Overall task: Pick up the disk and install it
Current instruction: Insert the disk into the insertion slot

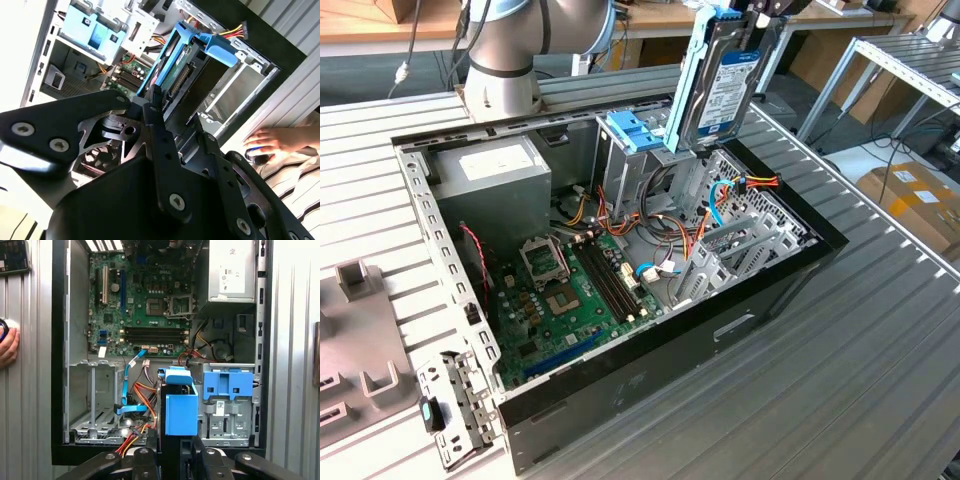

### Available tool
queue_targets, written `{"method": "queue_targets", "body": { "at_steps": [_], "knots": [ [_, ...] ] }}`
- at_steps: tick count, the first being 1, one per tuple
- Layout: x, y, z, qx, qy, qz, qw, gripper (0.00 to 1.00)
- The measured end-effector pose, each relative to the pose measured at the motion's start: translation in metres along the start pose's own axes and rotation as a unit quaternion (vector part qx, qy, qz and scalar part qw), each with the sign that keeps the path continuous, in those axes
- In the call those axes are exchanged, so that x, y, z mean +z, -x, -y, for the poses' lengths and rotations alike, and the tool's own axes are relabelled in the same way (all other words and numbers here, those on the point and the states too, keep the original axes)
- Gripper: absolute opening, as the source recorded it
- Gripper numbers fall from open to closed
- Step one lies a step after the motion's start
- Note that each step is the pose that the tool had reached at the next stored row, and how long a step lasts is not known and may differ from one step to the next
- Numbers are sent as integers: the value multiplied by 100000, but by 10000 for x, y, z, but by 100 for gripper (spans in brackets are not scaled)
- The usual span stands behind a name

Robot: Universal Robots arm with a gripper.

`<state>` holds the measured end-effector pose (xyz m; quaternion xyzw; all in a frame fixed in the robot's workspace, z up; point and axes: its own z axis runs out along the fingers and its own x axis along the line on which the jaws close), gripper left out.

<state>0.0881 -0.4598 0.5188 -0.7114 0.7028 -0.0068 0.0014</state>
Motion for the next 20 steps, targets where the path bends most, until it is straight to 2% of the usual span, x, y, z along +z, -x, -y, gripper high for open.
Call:
{"method": "queue_targets", "body": {
  "at_steps": [4, 20],
  "knots": [
    [1, -98, 11, 3, -1, -87, 100000, 35],
    [1, -145, 11, -1, -1, -94, 100000, 35]
  ]
}}
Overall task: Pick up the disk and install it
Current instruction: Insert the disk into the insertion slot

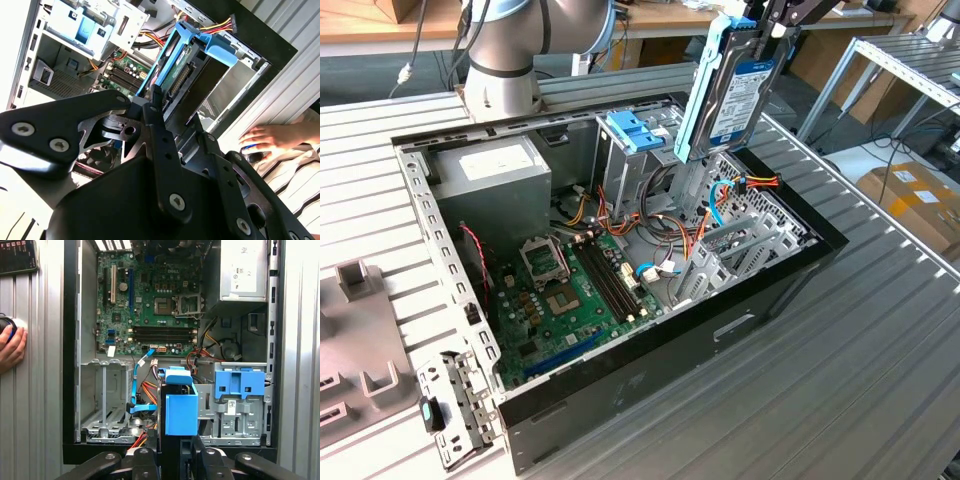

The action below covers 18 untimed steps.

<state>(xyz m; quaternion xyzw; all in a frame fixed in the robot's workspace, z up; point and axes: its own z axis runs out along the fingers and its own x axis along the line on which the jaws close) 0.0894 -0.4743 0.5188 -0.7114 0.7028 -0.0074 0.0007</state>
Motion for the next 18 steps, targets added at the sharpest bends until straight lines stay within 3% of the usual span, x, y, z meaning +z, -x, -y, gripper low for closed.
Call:
{"method": "queue_targets", "body": {
  "at_steps": [5, 8, 12, 18],
  "knots": [
    [0, -1, 0, 1, 0, 2, 100000, 35],
    [0, -43, -1, -1, 0, 2, 100000, 35],
    [3, -263, -3, -2, -1, 5, 100000, 35],
    [5, -448, -6, 0, 0, 6, 100000, 35]
  ]
}}
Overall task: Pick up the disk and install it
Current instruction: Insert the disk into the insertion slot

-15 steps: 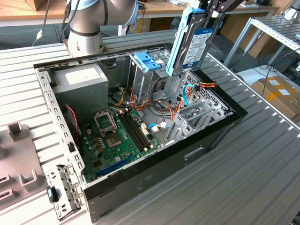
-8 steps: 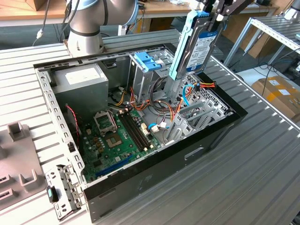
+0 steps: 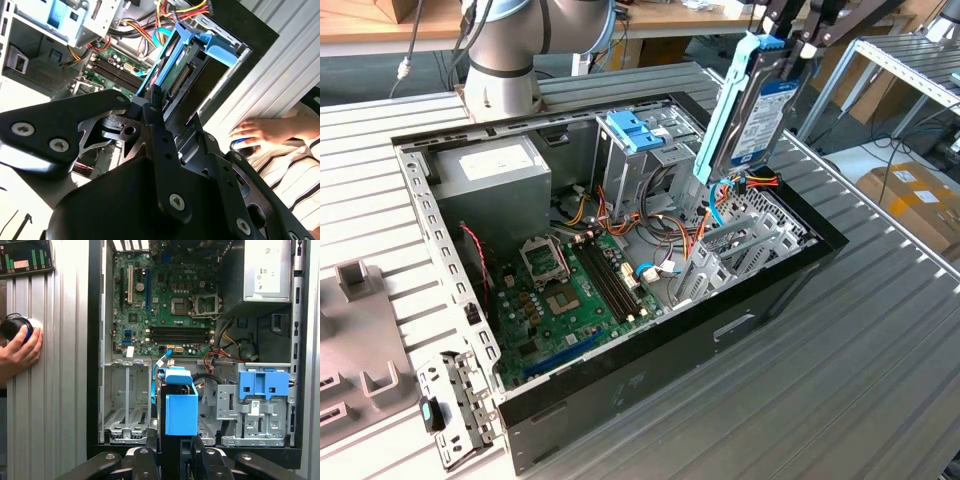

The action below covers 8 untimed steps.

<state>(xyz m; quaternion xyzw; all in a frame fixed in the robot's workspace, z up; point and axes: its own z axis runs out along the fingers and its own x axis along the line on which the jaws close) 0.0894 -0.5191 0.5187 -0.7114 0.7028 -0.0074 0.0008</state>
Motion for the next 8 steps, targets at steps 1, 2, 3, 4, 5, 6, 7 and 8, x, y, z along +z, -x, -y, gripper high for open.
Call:
{"method": "queue_targets", "body": {
  "at_steps": [1, 2, 3, 4, 5, 6, 7, 8],
  "knots": [
    [0, -22, 0, 2, -2, -3, 100000, 35],
    [0, -22, 0, 2, 0, -5, 100000, 35],
    [-1, -22, 0, 0, 0, -8, 100000, 35],
    [-1, -49, 0, -1, -1, -9, 100000, 35],
    [0, -74, -1, 0, 0, -8, 100000, 35],
    [0, -74, -1, 0, 1, -5, 100000, 35],
    [0, -75, -1, -1, 0, -5, 100000, 35],
    [0, -76, -1, 0, 0, -3, 100000, 35]
  ]
}}
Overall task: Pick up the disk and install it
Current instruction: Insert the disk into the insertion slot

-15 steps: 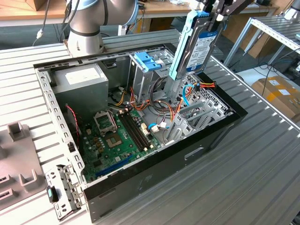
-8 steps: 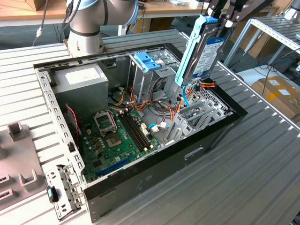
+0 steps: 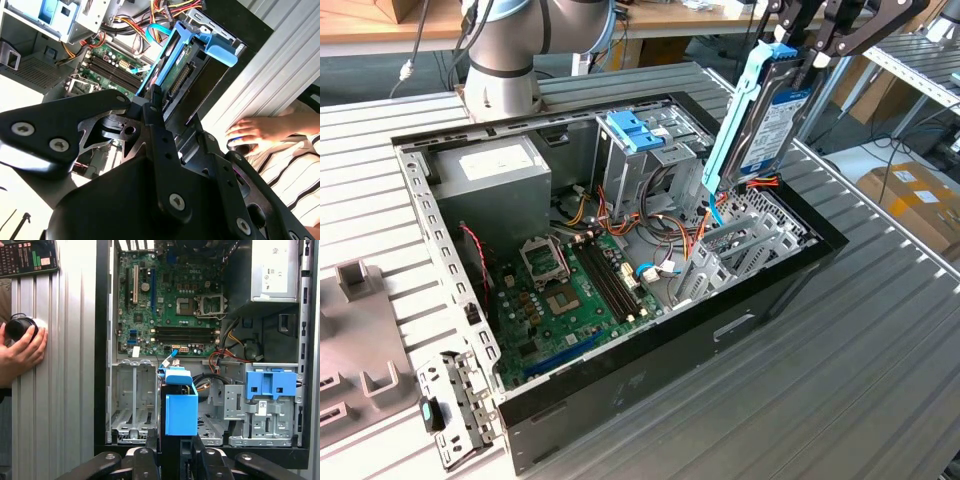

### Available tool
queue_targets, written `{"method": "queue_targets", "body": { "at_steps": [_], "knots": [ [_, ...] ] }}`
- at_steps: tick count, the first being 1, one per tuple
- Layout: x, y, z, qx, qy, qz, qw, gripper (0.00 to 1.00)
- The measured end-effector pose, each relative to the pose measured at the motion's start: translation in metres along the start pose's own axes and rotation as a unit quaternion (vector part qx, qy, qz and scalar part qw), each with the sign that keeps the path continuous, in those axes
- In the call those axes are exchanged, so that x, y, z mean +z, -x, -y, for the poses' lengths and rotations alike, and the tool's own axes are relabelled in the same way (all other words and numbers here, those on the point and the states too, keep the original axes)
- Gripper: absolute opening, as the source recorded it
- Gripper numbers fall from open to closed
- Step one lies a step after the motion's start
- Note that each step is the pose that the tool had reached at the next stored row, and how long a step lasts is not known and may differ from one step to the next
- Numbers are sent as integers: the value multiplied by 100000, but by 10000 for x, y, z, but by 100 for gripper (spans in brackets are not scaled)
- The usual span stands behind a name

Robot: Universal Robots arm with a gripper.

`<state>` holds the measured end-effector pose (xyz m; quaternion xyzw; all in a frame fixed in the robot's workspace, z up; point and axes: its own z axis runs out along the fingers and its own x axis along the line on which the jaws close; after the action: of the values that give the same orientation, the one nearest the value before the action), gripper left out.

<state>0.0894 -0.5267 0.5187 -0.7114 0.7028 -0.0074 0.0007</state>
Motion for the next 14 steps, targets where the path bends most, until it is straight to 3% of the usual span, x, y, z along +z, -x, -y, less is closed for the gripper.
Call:
{"method": "queue_targets", "body": {
  "at_steps": [7, 14],
  "knots": [
    [0, -11, 0, 0, 0, -4, 100000, 35],
    [1, -86, -1, 0, -1, 3, 100000, 35]
  ]
}}
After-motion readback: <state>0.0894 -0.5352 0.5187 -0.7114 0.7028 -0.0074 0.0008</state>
